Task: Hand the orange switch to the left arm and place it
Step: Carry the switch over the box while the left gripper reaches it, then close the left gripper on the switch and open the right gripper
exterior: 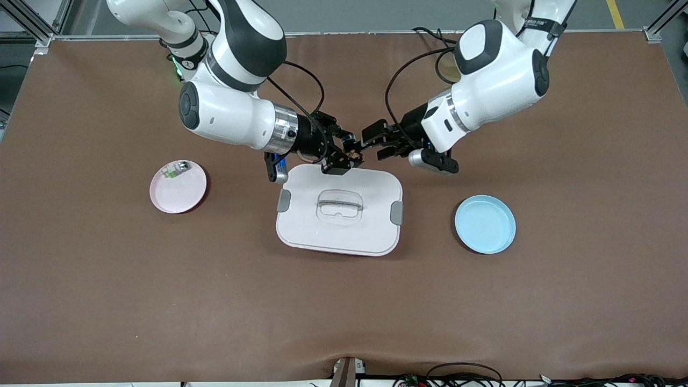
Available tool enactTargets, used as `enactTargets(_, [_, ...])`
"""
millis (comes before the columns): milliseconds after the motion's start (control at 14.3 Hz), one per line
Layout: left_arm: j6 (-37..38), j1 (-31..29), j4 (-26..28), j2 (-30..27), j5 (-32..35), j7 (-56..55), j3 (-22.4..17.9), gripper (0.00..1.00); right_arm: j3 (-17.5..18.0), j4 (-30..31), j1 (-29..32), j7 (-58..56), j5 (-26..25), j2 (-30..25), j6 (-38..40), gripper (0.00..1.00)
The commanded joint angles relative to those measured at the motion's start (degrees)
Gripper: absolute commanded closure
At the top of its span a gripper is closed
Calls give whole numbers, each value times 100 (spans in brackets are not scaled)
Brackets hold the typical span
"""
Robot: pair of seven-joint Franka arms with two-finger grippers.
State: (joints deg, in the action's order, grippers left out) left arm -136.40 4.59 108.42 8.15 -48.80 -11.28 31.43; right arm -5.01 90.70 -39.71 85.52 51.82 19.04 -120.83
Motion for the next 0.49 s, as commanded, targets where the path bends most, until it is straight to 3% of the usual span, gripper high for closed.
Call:
enactTargets(0, [-378, 209, -14, 90, -217, 12, 38, 25, -61, -158, -71, 114, 65, 82, 6, 63])
enactTargets(210, [-423, 297, -22, 151, -226, 30, 38, 31, -61, -158, -80, 114, 65, 82, 6, 63])
enactTargets(420, [-502, 315, -57, 240, -226, 83, 38, 64, -61, -158, -89, 114, 65, 82, 6, 63])
